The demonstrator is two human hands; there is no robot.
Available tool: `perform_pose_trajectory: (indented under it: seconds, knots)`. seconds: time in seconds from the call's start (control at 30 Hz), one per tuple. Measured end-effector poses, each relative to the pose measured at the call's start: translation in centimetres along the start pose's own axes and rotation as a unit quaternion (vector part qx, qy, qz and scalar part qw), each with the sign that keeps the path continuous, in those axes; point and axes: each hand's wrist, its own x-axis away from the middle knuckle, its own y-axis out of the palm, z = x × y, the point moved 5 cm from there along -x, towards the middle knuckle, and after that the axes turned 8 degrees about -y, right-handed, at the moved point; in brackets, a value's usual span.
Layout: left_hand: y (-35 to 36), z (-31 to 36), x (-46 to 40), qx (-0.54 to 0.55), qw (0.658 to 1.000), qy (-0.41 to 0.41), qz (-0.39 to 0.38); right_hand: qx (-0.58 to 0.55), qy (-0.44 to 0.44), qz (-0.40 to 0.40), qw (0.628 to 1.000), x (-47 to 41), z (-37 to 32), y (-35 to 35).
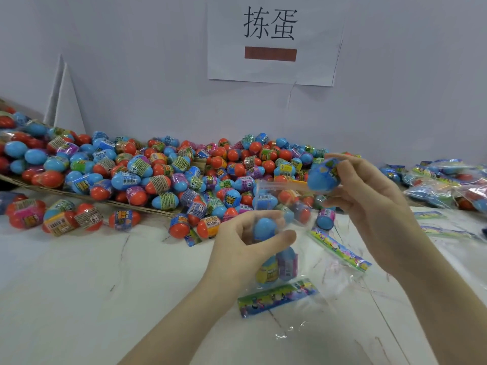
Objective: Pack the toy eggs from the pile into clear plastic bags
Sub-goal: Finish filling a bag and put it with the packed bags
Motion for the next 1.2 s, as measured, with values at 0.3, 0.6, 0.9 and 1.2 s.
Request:
perform_pose_trajectory:
  seconds: [0.3,0.6,0.9,1.2]
  knots:
    - [0.3,-0.2,-0.1,-0.002,1.000,-0.013,-0.016,0.095,-0.052,-0.026,0.994,0.6,-1.4,0.8]
    - [0.4,-0.1,-0.1,-0.010,1.000,-0.012,-0.026,0.049,-0.082,-0.068,0.993,0.8,-1.8,1.0]
    - [0.3,-0.3,-0.1,-0.017,0.999,-0.017,-0.035,-0.156,-0.068,-0.026,0.985,0.8,-2.7,0.3]
    - [0.8,-0.1,0.3,-0.041,0.998,0.002,-0.055,0.486,-0.233,-0.140,0.831,1.5,-2.8,2.6]
